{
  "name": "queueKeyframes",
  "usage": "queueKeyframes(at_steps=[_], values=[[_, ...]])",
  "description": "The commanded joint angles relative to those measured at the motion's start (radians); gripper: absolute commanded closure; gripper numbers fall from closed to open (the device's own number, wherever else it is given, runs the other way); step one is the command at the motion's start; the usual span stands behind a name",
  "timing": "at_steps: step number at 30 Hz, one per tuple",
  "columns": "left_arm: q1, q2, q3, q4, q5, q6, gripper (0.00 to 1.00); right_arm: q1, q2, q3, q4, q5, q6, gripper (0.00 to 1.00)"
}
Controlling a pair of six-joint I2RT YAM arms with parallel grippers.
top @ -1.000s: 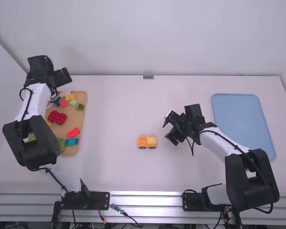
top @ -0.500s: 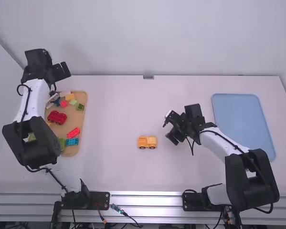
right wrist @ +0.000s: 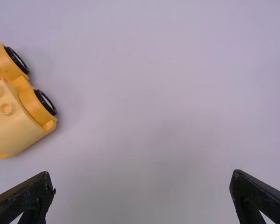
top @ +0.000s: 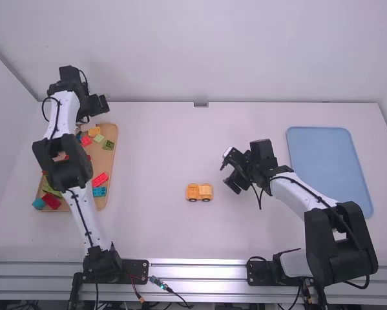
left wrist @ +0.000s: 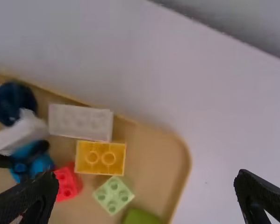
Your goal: Assemble lego blocks to make yellow taxi
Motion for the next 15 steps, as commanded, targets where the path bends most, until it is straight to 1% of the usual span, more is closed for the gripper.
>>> queueKeyframes(at_steps=[1, 3, 7, 12, 14, 15], values=[[0.001, 0.073, 0.116, -0.070, 0.004, -0.005, 0.01, 0.010, -0.018, 0.014, 0.007, -0.008, 0.019, 0.01], [0.002, 0.108, 0.160, -0.115, 0.004, -0.031, 0.01, 0.020, -0.018, 0.014, 0.019, -0.001, 0.055, 0.01], [-0.003, 0.110, 0.153, -0.105, 0.000, -0.081, 0.01, 0.022, -0.018, 0.014, 0.018, -0.001, 0.047, 0.01], [0.010, 0.110, 0.153, -0.128, -0.024, -0.090, 0.01, 0.022, -0.018, 0.014, 0.021, -0.001, 0.047, 0.01], [0.018, 0.110, 0.145, -0.128, -0.024, -0.180, 0.01, 0.014, -0.018, 0.014, 0.021, -0.001, 0.048, 0.01], [0.021, 0.110, 0.140, -0.126, -0.042, -0.265, 0.01, 0.010, -0.018, 0.014, 0.020, -0.001, 0.048, 0.01]])
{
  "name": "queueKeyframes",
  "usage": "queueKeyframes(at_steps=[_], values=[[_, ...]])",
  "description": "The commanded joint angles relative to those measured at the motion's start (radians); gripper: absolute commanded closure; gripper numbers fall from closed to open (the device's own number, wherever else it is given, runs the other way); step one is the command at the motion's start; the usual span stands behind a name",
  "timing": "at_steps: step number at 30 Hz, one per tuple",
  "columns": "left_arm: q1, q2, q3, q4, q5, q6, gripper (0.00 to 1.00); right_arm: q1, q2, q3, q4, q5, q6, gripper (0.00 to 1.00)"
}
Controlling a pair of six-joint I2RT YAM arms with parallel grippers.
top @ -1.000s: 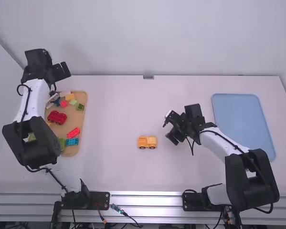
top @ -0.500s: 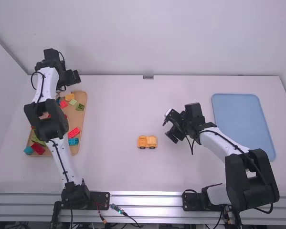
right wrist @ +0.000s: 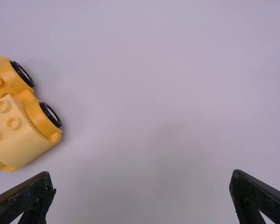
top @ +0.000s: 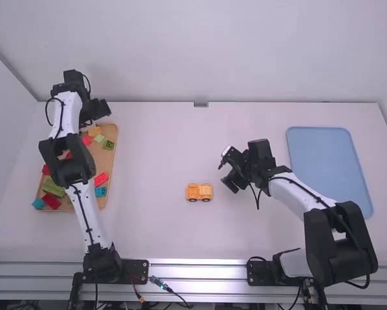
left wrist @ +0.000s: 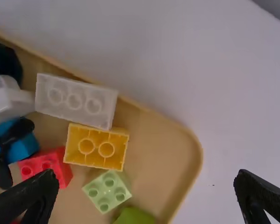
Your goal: Assemble lego blocks to make yellow taxi
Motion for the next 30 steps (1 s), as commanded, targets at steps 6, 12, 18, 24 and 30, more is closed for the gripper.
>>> queueKeyframes(at_steps=[6, 12, 18, 24, 30], values=[[0.066, -0.007, -0.004, -0.075, -0.047, -0.552, 0.01, -0.010, -0.018, 0.014, -0.001, -0.003, 0.023, 0.01], [0.087, -0.007, -0.022, -0.042, 0.055, -0.553, 0.11, -0.001, -0.018, 0.014, 0.006, -0.003, 0.023, 0.01], [0.086, -0.007, -0.084, -0.001, 0.054, -0.623, 0.27, 0.006, -0.018, 0.014, 0.009, -0.002, 0.023, 0.01], [0.086, -0.007, -0.160, 0.095, 0.047, -0.624, 0.29, -0.003, -0.018, 0.014, 0.010, -0.003, 0.018, 0.01], [0.086, -0.007, -0.216, 0.164, 0.048, -0.623, 0.27, -0.005, -0.018, 0.014, 0.010, -0.003, 0.019, 0.01]])
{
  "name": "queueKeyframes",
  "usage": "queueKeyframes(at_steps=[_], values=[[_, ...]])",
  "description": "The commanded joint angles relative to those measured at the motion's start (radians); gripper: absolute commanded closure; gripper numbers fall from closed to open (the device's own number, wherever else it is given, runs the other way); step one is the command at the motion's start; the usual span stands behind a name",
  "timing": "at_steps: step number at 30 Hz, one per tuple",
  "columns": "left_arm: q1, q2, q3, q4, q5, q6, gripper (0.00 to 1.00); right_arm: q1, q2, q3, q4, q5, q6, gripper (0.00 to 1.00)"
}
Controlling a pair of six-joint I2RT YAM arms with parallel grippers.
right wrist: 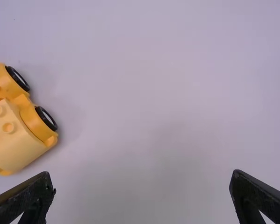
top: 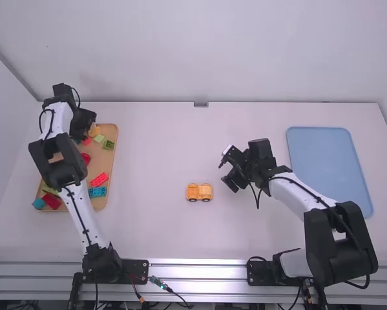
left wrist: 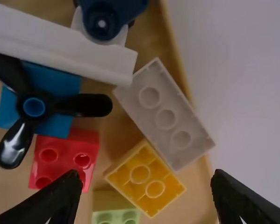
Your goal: Assemble lego blocks to make yellow taxi
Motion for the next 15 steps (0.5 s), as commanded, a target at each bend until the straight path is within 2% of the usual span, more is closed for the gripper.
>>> queueKeyframes(at_steps=[1, 4, 6, 9, 11, 13, 15], values=[[-0.003, -0.004, -0.045, 0.009, 0.004, -0.006, 0.28, -0.003, -0.018, 0.014, -0.002, -0.003, 0.003, 0.01], [-0.003, -0.004, -0.061, 0.019, 0.005, -0.006, 0.33, 0.007, -0.018, 0.014, -0.002, -0.002, 0.003, 0.01], [-0.003, -0.004, -0.066, 0.016, 0.034, -0.006, 0.46, 0.006, -0.018, 0.014, 0.002, -0.002, 0.003, 0.01], [-0.001, -0.004, -0.059, 0.022, 0.099, -0.005, 0.44, -0.001, -0.018, 0.014, 0.011, -0.003, 0.003, 0.01], [-0.003, -0.004, -0.032, 0.000, 0.098, 0.005, 0.52, -0.001, -0.018, 0.014, 0.013, -0.003, 0.003, 0.01], [0.000, -0.004, 0.005, -0.046, 0.066, 0.000, 0.49, -0.001, -0.018, 0.014, 0.013, -0.002, 0.012, 0.01], [-0.005, -0.004, 0.055, -0.095, 0.015, 0.000, 0.38, -0.001, -0.018, 0.014, 0.010, -0.002, 0.013, 0.01]])
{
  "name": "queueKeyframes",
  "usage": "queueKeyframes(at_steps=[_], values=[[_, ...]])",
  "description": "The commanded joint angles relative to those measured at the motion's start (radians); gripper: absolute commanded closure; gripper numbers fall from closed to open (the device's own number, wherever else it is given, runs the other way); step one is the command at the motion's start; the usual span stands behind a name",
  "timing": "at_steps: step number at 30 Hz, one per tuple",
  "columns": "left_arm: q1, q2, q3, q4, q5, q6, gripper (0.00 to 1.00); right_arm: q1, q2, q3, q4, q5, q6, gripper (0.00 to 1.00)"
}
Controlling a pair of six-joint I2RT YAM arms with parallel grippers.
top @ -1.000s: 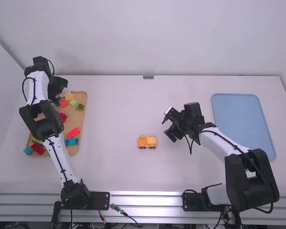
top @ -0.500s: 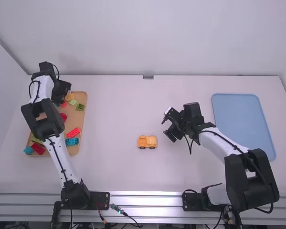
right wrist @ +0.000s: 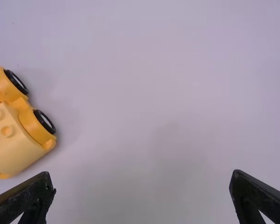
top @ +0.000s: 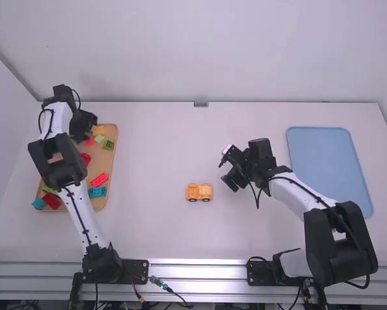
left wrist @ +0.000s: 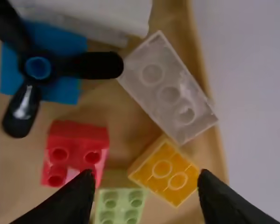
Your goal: Assemble lego blocks to make yellow taxi
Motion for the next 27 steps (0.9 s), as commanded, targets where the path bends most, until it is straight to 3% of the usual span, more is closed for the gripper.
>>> queueKeyframes(at_steps=[1, 6, 7, 8, 9, 12, 14, 18, 27], values=[[-0.008, 0.008, 0.080, -0.048, -0.053, -0.002, 0.37, -0.001, -0.018, 0.014, -0.003, -0.003, 0.007, 0.01], [-0.009, 0.008, 0.174, -0.156, -0.119, -0.071, 0.31, -0.002, -0.018, 0.014, -0.003, -0.003, 0.008, 0.01], [-0.008, 0.008, 0.179, -0.158, -0.105, -0.071, 0.21, -0.002, -0.018, 0.014, -0.005, -0.003, 0.008, 0.01], [-0.007, 0.008, 0.182, -0.170, -0.068, -0.069, 0.04, -0.001, -0.018, 0.014, -0.007, -0.003, 0.008, 0.01], [-0.005, 0.008, 0.181, -0.176, -0.057, -0.067, 0.01, 0.000, -0.018, 0.014, -0.007, -0.003, 0.008, 0.01], [-0.003, 0.008, 0.169, -0.178, -0.011, -0.061, 0.01, 0.000, -0.018, 0.014, -0.006, -0.003, 0.008, 0.01], [-0.002, 0.008, 0.155, -0.152, -0.013, -0.047, 0.08, -0.003, -0.018, 0.014, -0.006, -0.003, 0.008, 0.01], [-0.012, 0.008, 0.135, -0.112, -0.021, -0.059, 0.10, -0.003, -0.018, 0.014, -0.006, -0.003, 0.008, 0.01], [-0.062, 0.008, 0.072, 0.043, -0.016, 0.112, 0.10, 0.005, -0.018, 0.014, -0.002, -0.003, 0.008, 0.01]])
